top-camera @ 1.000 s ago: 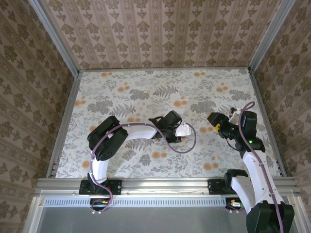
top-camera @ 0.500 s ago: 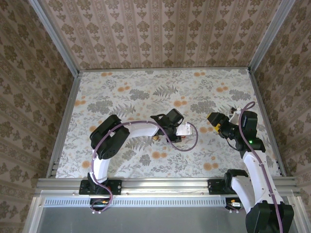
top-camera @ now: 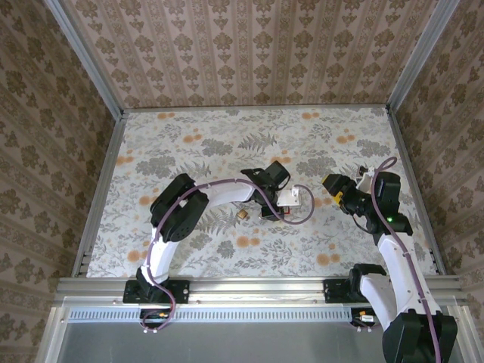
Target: Unlock with the key
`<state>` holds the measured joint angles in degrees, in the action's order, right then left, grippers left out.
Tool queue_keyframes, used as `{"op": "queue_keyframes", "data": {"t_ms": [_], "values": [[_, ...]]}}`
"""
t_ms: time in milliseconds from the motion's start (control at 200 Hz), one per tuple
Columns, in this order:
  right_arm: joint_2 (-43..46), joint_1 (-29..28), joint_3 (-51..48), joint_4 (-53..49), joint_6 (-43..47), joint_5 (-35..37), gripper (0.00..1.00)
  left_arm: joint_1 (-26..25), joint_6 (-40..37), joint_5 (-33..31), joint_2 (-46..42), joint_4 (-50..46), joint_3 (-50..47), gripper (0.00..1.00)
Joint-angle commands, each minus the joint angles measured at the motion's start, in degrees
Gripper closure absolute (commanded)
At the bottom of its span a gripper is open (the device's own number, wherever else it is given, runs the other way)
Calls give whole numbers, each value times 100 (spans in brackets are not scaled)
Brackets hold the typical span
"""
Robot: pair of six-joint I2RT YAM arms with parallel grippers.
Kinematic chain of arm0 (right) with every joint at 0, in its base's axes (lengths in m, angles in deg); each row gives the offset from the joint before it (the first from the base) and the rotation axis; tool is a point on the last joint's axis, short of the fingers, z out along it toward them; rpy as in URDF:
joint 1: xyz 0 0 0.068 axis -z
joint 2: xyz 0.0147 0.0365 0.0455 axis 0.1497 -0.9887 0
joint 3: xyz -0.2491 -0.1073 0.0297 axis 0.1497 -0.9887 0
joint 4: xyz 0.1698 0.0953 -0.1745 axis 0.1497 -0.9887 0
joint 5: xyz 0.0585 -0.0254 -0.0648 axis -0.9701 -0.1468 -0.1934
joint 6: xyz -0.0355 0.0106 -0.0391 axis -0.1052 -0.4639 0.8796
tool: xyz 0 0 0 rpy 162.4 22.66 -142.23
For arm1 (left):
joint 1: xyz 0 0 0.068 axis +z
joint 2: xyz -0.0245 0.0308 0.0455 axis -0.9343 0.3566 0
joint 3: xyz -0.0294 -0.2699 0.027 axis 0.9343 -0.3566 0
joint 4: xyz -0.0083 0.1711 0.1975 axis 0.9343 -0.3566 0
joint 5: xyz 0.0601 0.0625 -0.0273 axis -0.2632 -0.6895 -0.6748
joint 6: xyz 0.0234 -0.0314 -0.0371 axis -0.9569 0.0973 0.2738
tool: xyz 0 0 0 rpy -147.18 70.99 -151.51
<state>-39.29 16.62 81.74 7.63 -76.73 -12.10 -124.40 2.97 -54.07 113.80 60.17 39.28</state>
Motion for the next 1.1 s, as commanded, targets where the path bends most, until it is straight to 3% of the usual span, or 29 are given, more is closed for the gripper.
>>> {"op": "queue_keyframes", "data": {"t_ms": [0, 590, 1095], "values": [[-4, 42, -18, 116, 3, -174, 27, -51, 24, 263, 291, -414, 68, 58], [135, 87, 43, -54, 14, -158, 27, -80, 118, -148, 803, -935, 496, 51], [303, 101, 123, -174, -30, -207, 27, -81, 346, 93, 761, -1102, 553, 42]]}}
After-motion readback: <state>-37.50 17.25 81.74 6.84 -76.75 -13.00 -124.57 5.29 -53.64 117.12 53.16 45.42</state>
